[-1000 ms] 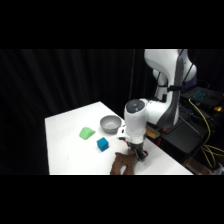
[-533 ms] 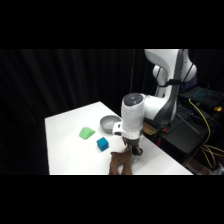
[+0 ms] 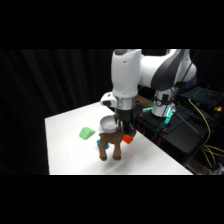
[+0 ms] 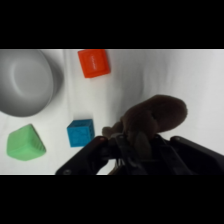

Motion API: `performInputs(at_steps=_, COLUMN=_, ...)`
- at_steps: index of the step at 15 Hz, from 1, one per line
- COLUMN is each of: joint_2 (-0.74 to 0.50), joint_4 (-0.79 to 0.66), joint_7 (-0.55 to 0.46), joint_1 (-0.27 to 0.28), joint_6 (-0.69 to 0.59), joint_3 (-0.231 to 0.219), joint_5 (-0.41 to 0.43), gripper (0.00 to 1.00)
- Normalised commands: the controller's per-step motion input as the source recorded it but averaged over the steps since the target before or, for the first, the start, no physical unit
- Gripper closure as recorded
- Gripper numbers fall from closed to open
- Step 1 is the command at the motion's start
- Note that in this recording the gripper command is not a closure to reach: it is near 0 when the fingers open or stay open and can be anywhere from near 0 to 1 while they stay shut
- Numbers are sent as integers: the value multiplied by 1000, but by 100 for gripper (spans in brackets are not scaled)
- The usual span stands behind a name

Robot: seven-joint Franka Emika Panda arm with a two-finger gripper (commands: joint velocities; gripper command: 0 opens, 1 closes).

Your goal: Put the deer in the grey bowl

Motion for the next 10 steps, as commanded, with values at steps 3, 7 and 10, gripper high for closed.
performInputs(at_steps=3, joint_2=-207, joint_4=137, joint_7=-180, joint_1=-272, joint_6=-205, joint_3=-44, joint_5=-20, gripper=44)
performInputs(at_steps=7, joint_2=-222, joint_4=-84, joint_7=-163, joint_1=-254, joint_6=-4, joint_3=-102, joint_5=24, gripper=44)
performInputs(at_steps=10, joint_2=-354, joint_4=-262, joint_7=-181, joint_1=-200, joint_6=8, joint_3=-107, joint_5=85, gripper=44)
